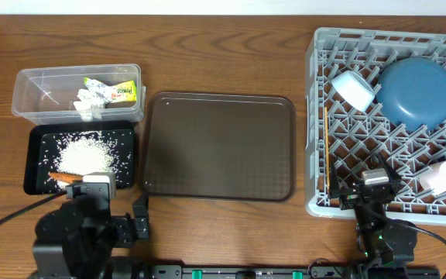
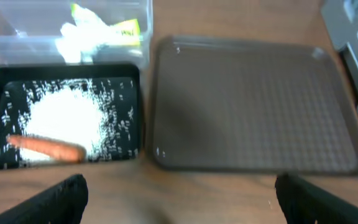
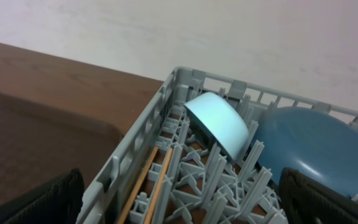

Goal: Sort waste into correct bins and load items into the dishwasher rack

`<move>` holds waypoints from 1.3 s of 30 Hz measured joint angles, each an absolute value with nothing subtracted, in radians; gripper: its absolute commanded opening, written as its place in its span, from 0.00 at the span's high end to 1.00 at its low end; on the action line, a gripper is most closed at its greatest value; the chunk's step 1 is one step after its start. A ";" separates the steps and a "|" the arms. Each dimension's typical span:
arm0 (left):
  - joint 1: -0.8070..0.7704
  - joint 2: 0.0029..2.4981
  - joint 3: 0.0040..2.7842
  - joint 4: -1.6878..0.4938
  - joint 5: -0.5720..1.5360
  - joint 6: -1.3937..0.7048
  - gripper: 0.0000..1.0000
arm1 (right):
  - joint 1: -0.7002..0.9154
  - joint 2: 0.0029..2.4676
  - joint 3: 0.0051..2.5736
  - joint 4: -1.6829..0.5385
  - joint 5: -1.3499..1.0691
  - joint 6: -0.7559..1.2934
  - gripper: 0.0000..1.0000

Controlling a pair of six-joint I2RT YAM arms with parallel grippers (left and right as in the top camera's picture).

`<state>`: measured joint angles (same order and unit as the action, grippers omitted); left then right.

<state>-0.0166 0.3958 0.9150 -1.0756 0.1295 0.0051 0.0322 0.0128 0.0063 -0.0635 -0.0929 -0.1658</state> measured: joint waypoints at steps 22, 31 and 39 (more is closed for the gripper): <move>0.023 0.010 0.027 0.088 0.085 0.082 0.02 | 0.032 0.013 0.007 -0.063 -0.093 -0.166 0.01; 0.022 0.011 0.010 -0.011 0.090 0.110 0.02 | 0.032 0.013 0.007 -0.063 -0.093 -0.166 0.01; 0.022 0.011 0.013 -0.015 0.098 0.110 0.02 | 0.032 0.013 0.007 -0.063 -0.093 -0.166 0.02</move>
